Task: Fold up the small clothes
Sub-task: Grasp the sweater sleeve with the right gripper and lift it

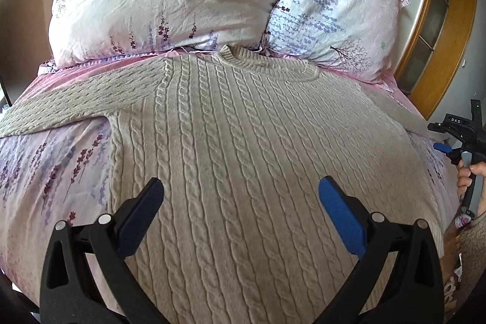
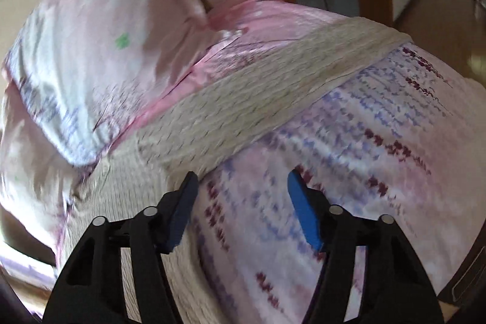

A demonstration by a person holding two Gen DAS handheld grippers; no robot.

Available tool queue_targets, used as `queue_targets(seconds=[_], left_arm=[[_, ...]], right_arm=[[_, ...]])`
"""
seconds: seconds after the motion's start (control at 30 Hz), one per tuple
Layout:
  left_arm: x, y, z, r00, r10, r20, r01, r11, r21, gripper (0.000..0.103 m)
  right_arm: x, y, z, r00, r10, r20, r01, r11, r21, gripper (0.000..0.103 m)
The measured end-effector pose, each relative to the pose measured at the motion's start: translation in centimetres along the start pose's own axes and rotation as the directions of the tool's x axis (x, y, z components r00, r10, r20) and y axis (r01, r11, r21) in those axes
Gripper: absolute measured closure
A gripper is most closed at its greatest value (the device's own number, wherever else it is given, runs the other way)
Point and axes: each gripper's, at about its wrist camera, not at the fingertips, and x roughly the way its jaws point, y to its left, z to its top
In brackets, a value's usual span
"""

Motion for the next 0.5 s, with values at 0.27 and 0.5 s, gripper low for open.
queue_targets(seconds=[0.27,0.5], left_arm=[[2.9,0.9,2.4,0.999,-0.012,-0.049,0.01,1.0,-0.025,0.002],[4.6,1.8,2.7,0.995,-0.052,-0.087,0.047,0.997,-0.061,0.002]], right_arm=[[3.2,-5.5,5.8,0.995,-0.098,0.025,0.088,0.963,0.255,0.055],[4.0,-7.9,7.2,0.993,-0.106,0.054,0.08,0.931,0.355,0.07]])
